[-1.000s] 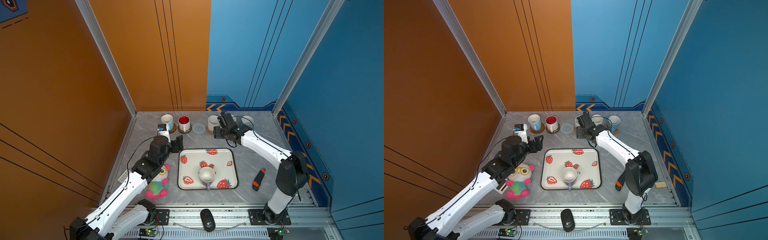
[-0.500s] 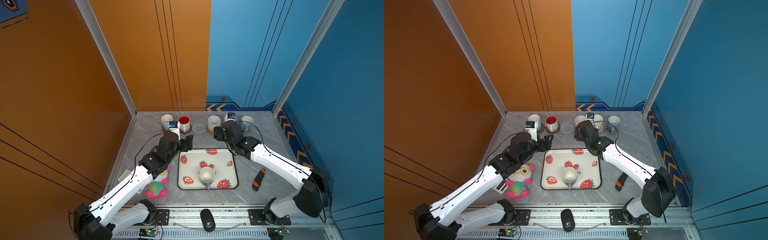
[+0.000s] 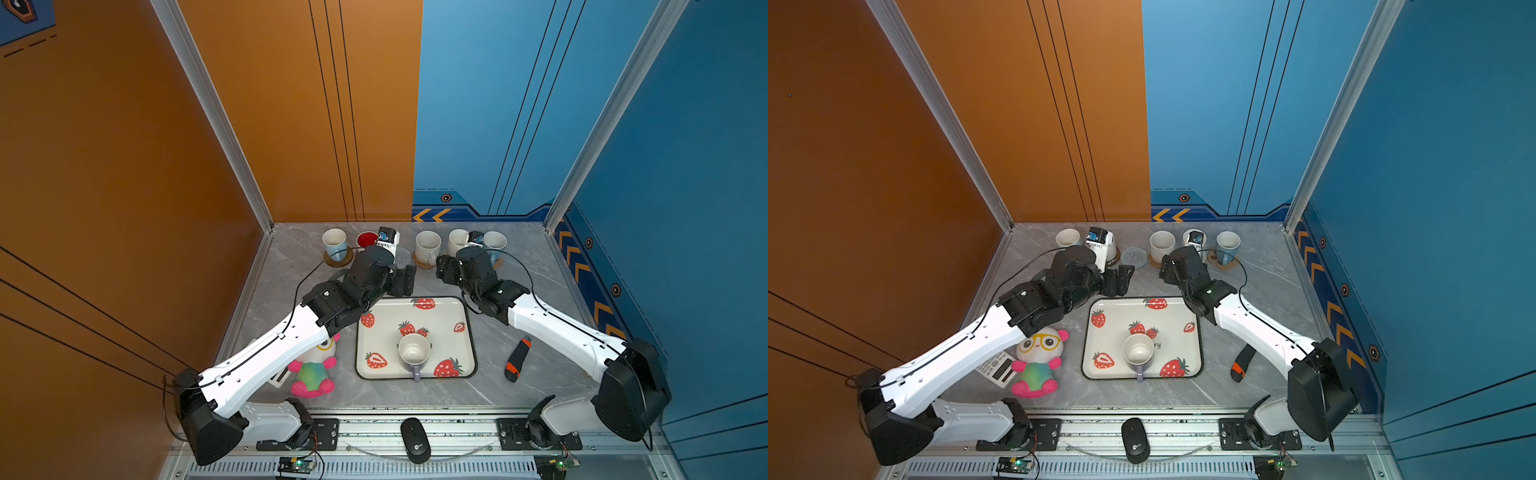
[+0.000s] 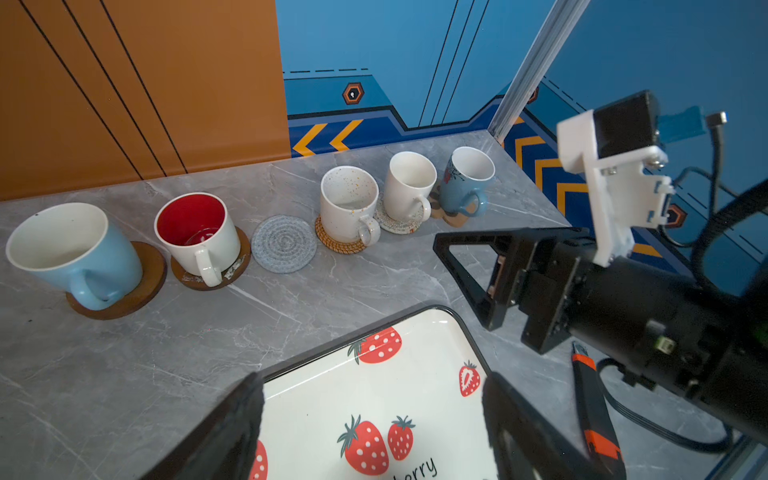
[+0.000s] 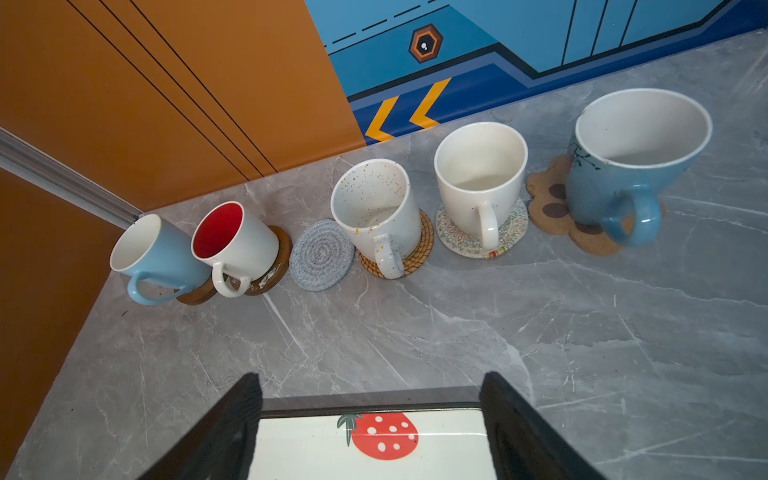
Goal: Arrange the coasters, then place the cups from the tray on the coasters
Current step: 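Move the left gripper over the purple-handled white mug on the tray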
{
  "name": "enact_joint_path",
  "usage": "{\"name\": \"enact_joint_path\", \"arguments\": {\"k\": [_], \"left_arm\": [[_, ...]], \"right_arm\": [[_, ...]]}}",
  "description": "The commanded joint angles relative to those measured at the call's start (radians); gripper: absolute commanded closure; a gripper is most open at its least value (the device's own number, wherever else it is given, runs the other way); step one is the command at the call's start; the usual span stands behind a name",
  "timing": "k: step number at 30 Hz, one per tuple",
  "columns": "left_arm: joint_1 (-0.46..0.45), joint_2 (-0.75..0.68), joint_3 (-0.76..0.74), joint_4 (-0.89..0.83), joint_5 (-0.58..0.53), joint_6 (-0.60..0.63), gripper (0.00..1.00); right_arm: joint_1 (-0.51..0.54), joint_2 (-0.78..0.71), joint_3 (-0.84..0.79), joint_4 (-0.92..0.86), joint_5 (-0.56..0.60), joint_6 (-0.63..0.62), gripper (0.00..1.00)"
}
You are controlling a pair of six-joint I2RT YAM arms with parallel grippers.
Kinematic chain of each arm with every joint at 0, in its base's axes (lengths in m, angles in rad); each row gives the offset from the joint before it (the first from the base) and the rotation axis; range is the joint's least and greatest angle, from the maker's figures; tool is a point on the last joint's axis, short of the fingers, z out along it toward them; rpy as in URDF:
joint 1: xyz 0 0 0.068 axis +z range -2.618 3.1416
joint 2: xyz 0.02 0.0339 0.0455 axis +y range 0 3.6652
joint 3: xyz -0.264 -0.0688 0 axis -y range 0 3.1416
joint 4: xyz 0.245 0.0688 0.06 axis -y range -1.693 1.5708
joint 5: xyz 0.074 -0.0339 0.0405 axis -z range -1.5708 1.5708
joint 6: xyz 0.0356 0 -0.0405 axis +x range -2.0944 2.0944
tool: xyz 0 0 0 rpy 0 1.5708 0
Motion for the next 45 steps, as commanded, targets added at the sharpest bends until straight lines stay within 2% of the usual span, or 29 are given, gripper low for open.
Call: {"name": "enact_joint_path", "arguments": {"k": [1,12,16,21,28,45], "left_arm": [[-0.028,0.025,0.051,-0.13,0.02,0.031,0.17],[-0.123,0.049,0.134,-0.366,0.032,0.019,0.17],[-0.178,0.055,0.149,-0.431,0.041,-0.015,0.18],[-0.26,0.065,0.151,-0.517,-0.002,-0.071,0.19],[-0.346,0.064,0.116,-0.54,-0.007,-0.146,0.19],[-0.44,0.147,0.096,-0.586,0.047,-0.211,0.17]], "right_arm": [[-0.015,-0.016,-0.027,0.05,-0.045,0.023,0.19],[-0.066,0.01,-0.061,0.103,-0.12,0.047,0.19],[-0.07,0.022,-0.061,0.114,-0.14,0.05,0.19],[-0.078,0.033,-0.061,0.12,-0.157,0.052,0.18],[-0.09,0.032,-0.072,0.126,-0.172,0.057,0.18],[-0.099,-0.001,-0.095,0.125,-0.167,0.062,0.18]]}}
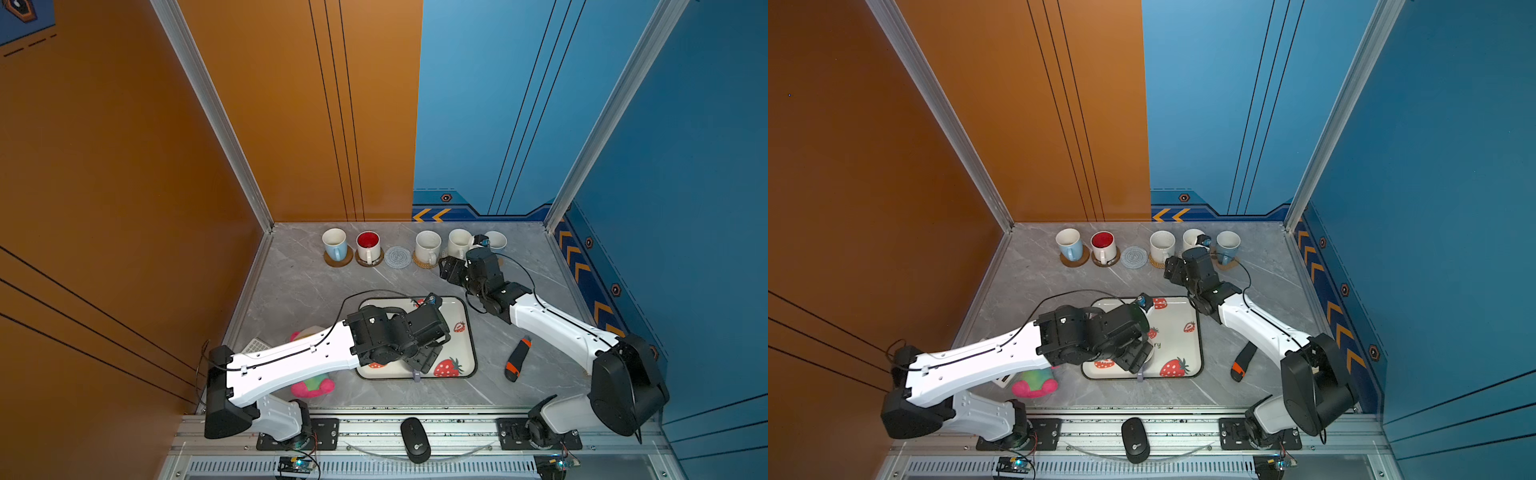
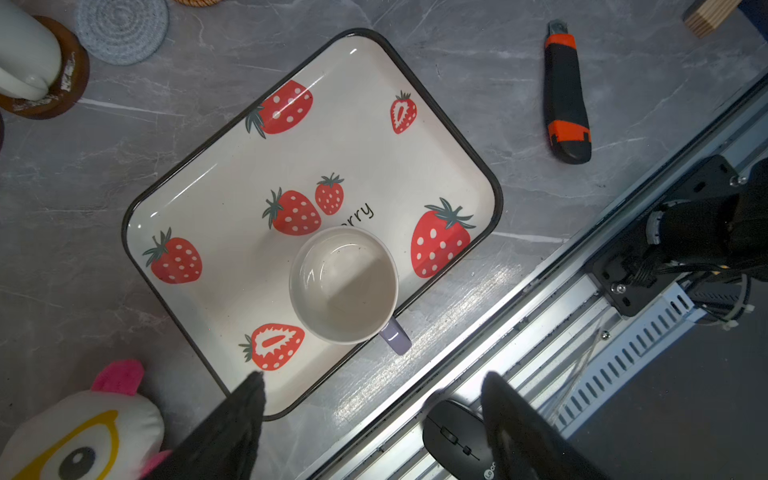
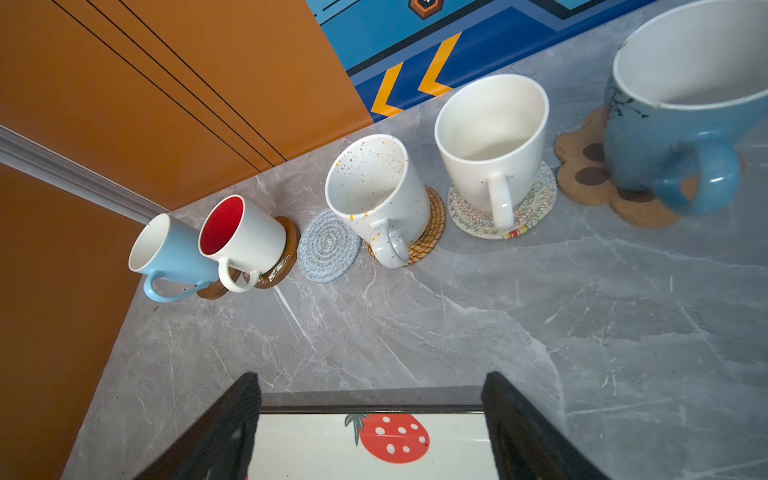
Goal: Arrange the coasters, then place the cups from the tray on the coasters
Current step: 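Move the left gripper over the purple-handled white mug on the tray, then lower the left gripper and close it on the purple-handled mug rim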
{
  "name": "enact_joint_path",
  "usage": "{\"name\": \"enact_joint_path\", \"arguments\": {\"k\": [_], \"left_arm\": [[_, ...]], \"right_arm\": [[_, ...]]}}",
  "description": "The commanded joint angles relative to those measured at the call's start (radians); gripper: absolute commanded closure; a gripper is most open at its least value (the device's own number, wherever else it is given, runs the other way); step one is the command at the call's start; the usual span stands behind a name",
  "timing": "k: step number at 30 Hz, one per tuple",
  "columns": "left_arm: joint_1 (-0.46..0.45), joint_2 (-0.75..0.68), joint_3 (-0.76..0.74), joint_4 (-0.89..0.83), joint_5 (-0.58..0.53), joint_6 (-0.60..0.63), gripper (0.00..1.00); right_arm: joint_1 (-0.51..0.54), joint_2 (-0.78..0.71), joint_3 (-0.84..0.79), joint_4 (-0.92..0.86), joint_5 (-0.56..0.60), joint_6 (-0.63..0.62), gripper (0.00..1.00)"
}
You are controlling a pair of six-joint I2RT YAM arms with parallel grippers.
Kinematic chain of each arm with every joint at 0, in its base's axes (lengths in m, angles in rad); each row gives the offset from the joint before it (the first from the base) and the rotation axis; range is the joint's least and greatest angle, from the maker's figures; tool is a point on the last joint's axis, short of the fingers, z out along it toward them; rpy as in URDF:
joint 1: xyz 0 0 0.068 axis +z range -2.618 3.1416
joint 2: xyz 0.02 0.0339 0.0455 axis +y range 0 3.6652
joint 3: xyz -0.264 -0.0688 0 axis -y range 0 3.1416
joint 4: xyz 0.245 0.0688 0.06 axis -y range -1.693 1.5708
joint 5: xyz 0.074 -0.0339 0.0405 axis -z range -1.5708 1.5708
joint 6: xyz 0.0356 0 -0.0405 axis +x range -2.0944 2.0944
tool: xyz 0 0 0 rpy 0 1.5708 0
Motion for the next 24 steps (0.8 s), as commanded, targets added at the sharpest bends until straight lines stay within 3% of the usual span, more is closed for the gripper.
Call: {"name": "enact_joint_path", "arguments": {"k": [1,24], "left_arm": [[-0.026,0.014,-0.022,-0.029,0.033,-0.04,0.17],[-0.042,0.131,-0.134,0.048,0.097,-0.194,0.16]], "right_arm": [[-0.006,-0.022,-0.016,0.015,0.0,0.016,0.18],[-0.008,-0.009,-0.009,0.006,0.0,0.024,0.17]]}}
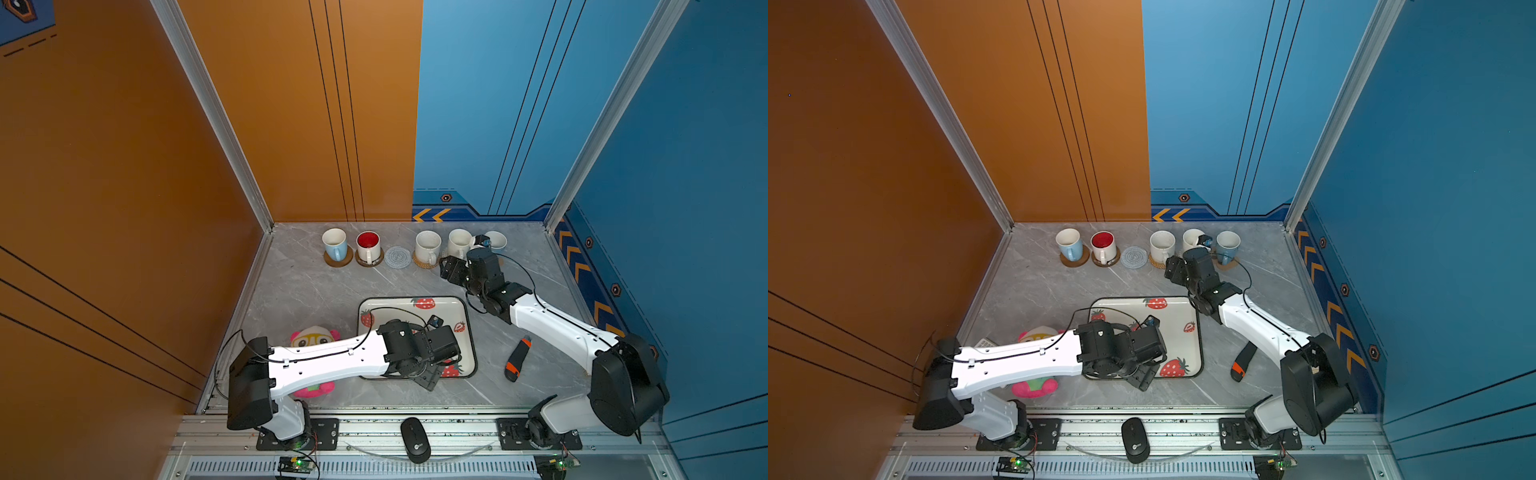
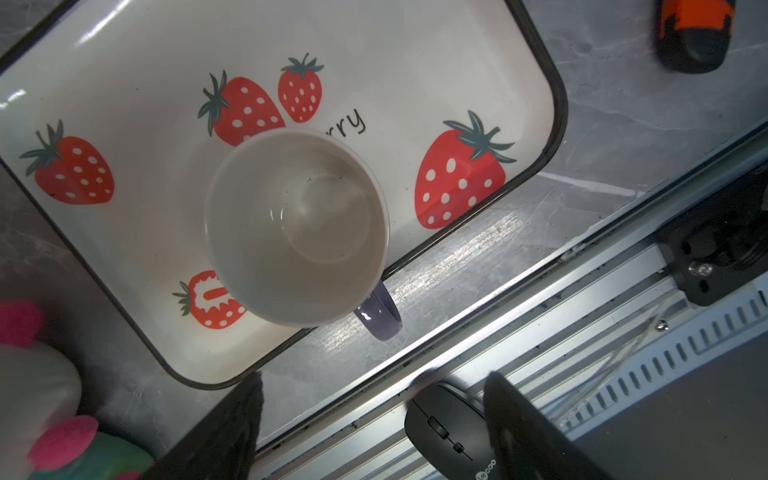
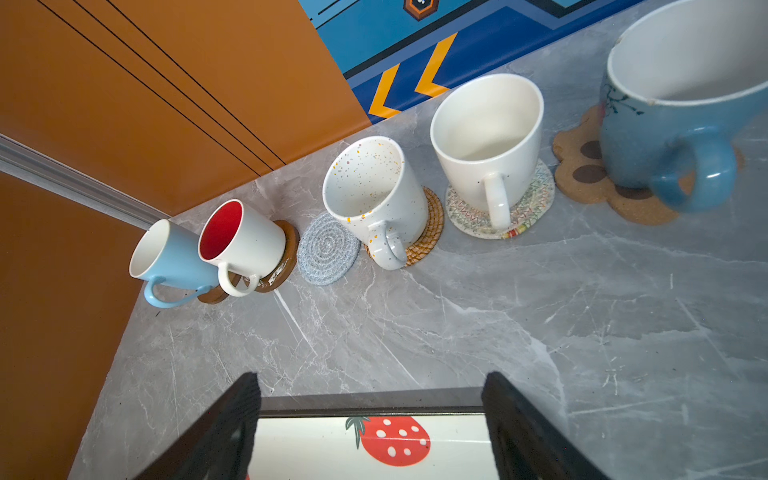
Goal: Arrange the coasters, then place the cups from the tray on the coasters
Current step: 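Lower the left gripper and close it on the purple-handled mug rim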
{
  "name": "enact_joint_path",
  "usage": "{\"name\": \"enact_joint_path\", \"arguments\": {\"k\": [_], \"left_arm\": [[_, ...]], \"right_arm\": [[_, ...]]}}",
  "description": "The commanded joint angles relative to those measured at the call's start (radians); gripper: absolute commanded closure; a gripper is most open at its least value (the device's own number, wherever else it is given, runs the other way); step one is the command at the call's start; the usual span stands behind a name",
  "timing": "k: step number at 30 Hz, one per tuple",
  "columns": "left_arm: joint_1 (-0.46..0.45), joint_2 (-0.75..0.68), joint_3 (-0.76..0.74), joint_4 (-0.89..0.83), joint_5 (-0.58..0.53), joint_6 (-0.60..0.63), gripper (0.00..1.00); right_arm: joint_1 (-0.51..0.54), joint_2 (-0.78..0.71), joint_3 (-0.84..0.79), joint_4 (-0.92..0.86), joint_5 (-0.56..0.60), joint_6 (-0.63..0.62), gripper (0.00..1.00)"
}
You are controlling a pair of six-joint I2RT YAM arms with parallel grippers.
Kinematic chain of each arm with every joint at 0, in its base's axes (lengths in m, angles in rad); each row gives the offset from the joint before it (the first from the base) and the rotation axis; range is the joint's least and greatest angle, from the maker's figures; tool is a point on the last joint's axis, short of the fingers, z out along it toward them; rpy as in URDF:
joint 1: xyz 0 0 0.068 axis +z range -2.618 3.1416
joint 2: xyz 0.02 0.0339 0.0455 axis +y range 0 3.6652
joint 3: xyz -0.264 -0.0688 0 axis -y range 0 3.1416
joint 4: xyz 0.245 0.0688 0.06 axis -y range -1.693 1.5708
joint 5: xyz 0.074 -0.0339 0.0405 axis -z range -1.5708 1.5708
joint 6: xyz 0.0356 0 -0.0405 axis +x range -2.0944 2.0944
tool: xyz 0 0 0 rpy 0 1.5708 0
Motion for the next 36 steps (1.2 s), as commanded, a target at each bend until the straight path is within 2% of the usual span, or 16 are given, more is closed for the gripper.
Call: {"name": "enact_joint_path", "arguments": {"k": [1,11,36], "left_arm": [[-0.01,0.005,-0.019,0.016,0.023,-0.041,0.17],[0.004,-0.057,-0.174,0.183,0.053,-0.166,0.22],[0.055,-0.024,-0.255,0.26,0.071,-0.194,0.4]], "right_arm": [[-0.006,-0.01,-0.005,-0.004,0.002,0.009,0.17],[-0.008,0.001,-0.001,-0.001,-0.004,0.011,0.17],[-0.01,-0.001,-0.005,-0.005,-0.002,0.011,0.17]]}}
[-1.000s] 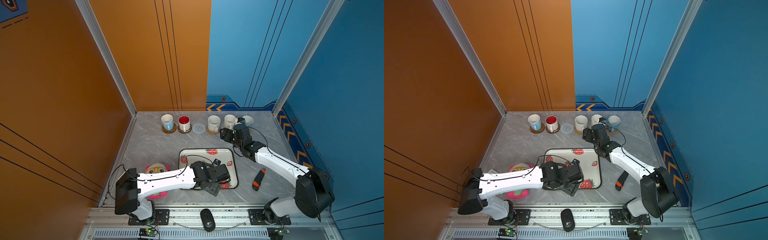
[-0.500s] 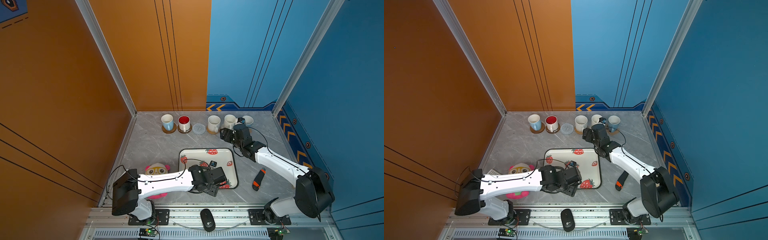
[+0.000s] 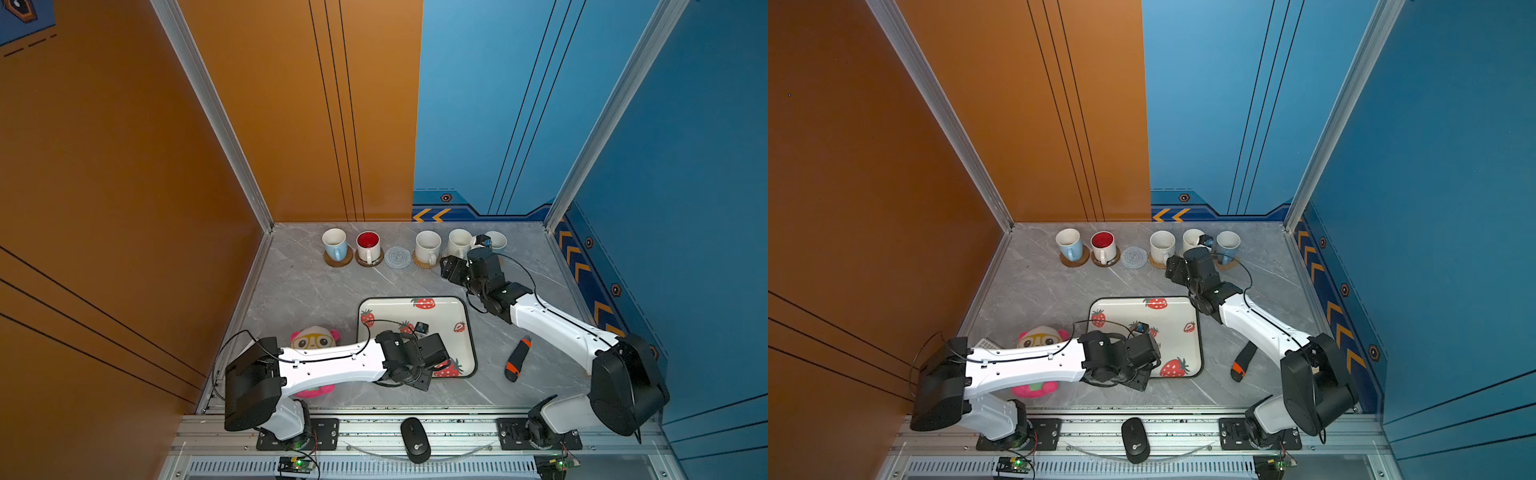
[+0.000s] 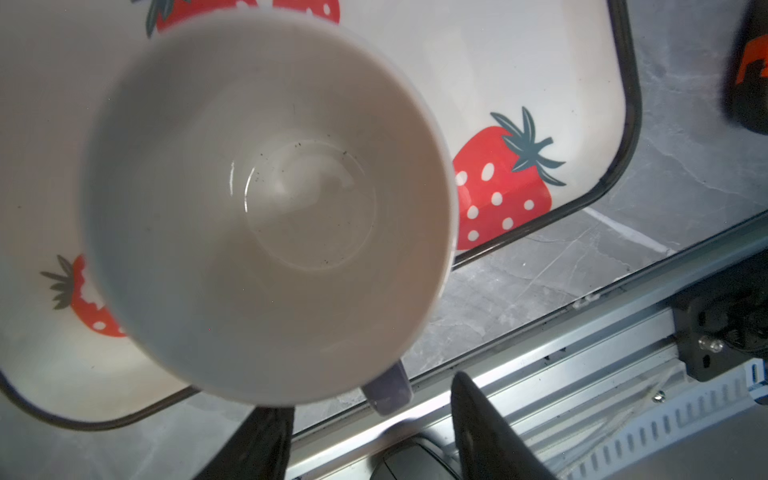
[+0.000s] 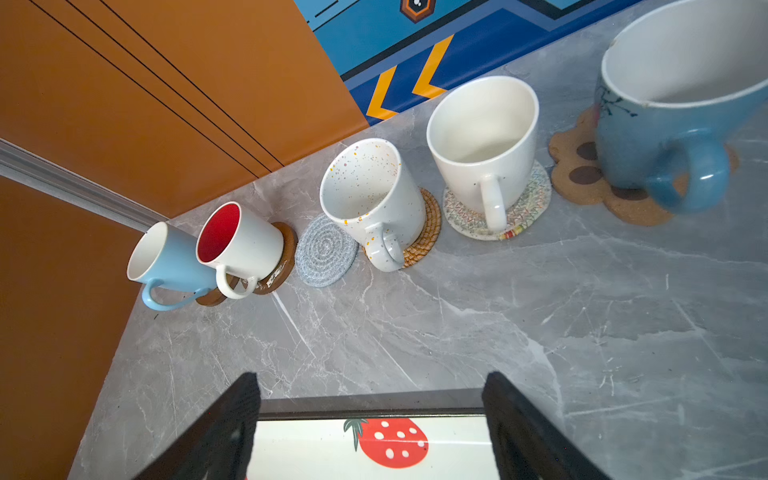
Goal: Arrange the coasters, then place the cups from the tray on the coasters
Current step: 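Lower the left gripper and close it on the purple-handled mug rim, then lift the purple-handled mug off the tray with the left gripper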
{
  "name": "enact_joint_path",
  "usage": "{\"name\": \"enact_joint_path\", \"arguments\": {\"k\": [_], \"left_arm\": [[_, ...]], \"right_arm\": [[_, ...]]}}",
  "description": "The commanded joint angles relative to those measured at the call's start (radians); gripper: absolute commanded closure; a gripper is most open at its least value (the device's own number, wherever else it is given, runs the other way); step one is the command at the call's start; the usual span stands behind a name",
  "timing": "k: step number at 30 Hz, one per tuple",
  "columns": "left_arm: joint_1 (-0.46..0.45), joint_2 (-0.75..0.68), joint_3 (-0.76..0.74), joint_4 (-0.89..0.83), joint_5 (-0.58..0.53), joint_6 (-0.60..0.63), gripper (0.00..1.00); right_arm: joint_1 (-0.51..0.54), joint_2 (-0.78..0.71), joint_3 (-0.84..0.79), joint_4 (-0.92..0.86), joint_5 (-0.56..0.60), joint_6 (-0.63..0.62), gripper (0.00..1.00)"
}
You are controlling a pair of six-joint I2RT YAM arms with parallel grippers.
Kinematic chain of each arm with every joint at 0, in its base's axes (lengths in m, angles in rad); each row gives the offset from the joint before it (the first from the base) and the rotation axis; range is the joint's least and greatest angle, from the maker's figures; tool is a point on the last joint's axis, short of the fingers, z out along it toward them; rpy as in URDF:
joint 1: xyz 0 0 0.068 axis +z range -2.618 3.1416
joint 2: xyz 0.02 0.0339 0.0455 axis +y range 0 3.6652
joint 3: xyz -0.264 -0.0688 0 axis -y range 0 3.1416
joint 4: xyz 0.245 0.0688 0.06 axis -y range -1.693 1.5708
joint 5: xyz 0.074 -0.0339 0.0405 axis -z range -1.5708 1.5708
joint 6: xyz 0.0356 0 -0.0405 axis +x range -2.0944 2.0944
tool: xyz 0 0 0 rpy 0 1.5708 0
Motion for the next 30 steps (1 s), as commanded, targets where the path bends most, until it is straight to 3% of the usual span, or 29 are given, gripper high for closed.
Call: {"name": "enact_joint_path", "arguments": {"k": [1,30], "left_arm": [[0.013,0.006,-0.021,0.001,0.006,-0.007,0.41],[0.024,0.059,-0.042,0.046,-0.019,0.013,0.57]], "right_arm": [[-0.006,-0.002,-0.005,-0.007,-0.001,0.01,0.17],[-0.008,0.013,-0.001,-0.002,-0.015,0.013,0.17]]}}
